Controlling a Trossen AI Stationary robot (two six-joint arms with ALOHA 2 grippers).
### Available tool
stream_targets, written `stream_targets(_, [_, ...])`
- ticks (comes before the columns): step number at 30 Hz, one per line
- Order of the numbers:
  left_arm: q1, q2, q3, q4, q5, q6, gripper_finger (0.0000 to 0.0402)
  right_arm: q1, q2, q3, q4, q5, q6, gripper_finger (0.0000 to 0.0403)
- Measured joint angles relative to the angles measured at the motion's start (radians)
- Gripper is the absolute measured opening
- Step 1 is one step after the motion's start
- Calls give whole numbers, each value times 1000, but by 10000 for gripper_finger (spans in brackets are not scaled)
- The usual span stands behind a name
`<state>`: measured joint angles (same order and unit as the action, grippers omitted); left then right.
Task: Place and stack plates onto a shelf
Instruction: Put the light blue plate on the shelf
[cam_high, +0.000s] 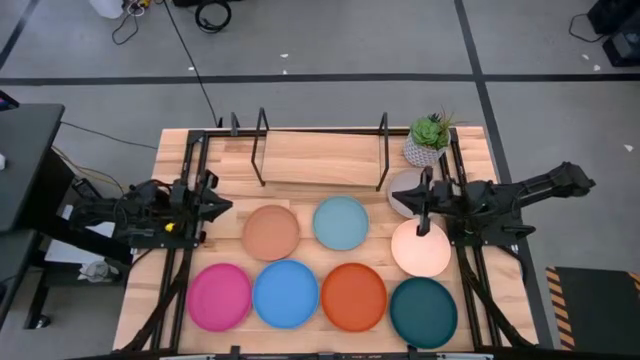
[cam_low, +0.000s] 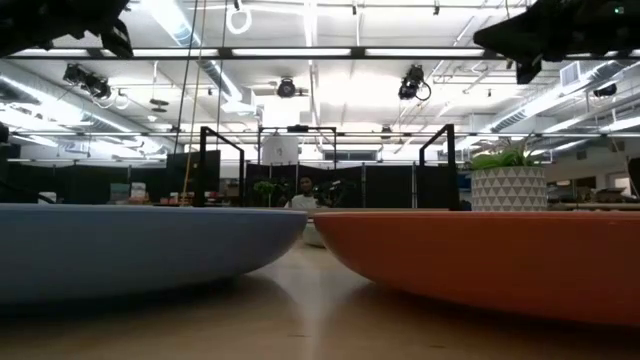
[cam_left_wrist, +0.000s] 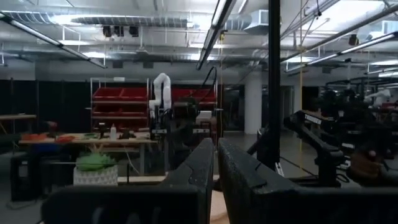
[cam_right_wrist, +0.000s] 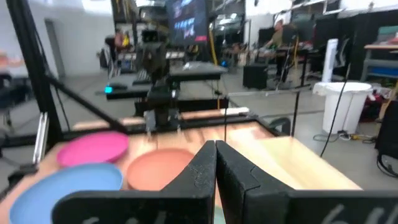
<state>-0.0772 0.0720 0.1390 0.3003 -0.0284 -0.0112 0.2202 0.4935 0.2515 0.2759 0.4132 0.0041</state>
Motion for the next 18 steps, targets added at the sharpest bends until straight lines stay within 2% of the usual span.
stream_targets(9, [-23,131,0,65,-1,-63,32,-32,269,81,-15,-72,-6,16])
stream_targets(18, [-23,233,0,79,-4,-149,32,-39,513,222,-149,-102,-24,17])
